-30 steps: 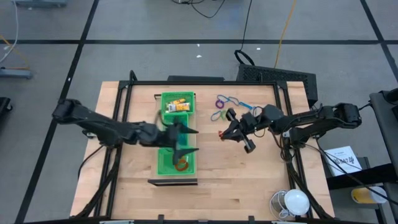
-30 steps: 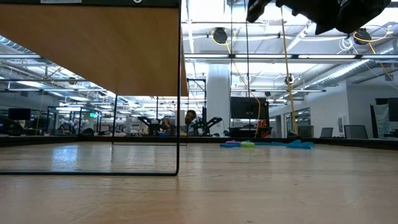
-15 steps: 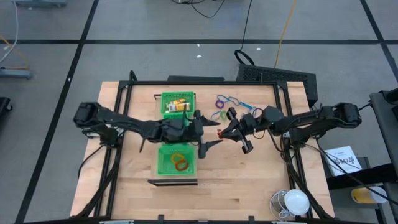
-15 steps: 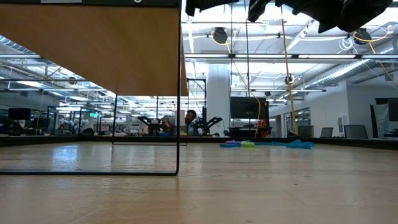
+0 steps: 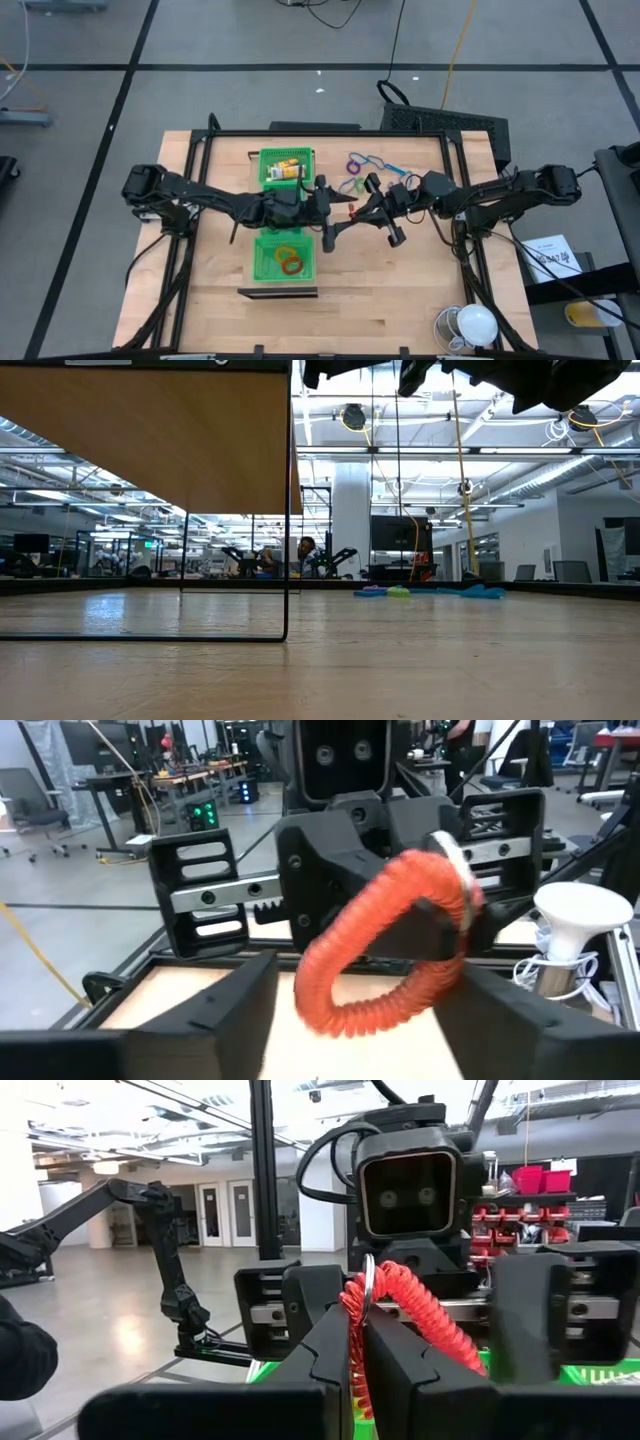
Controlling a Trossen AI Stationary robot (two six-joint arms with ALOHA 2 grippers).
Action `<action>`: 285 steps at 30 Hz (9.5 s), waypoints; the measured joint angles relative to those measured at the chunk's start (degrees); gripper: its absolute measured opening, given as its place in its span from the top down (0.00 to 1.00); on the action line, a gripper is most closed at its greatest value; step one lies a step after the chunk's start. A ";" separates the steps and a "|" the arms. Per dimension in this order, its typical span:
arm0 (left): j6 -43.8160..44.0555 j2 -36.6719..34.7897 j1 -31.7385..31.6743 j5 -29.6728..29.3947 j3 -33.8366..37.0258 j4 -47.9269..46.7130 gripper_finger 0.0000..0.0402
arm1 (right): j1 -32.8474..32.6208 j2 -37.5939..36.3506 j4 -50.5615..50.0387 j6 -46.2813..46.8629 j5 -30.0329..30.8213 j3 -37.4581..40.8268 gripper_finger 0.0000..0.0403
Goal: Pick & Place Office Desk Supplies
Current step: Put the orange spring rubber band into the bottom green bin on the shelf, then put the blue rubber band into the center green bin on the shelf
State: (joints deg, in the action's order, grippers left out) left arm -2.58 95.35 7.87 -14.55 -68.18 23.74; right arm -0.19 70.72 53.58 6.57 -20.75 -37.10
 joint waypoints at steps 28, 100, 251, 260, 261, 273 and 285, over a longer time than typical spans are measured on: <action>-0.17 -1.70 0.06 2.73 0.04 -1.71 0.88 | 0.89 -6.01 -10.45 -0.24 -0.71 -0.02 0.52; 10.66 -37.06 14.58 -1.38 13.05 -42.30 0.30 | 3.96 -21.33 -46.27 -1.29 10.91 0.00 0.45; 7.18 0.04 -3.42 8.53 3.26 4.30 0.70 | -5.18 1.81 15.15 -9.01 23.43 12.94 1.00; 6.27 -0.30 -3.79 8.59 3.26 4.13 0.97 | -5.18 1.81 13.68 -8.82 23.52 12.94 0.99; 5.86 -0.72 -3.78 8.62 3.27 3.05 0.96 | -5.18 1.81 13.28 -8.52 23.52 12.94 0.98; 6.82 -16.47 -2.76 8.42 3.28 -25.67 0.98 | -5.07 -4.55 6.12 -6.84 23.87 12.96 0.70; 22.33 -26.90 2.55 -3.85 3.26 -58.42 0.98 | -5.07 -12.98 -5.52 -7.25 23.93 13.00 0.62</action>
State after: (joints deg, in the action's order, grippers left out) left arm 19.75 68.45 10.41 -18.40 -64.93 -34.68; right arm -5.26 57.74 48.06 -0.68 3.18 -24.10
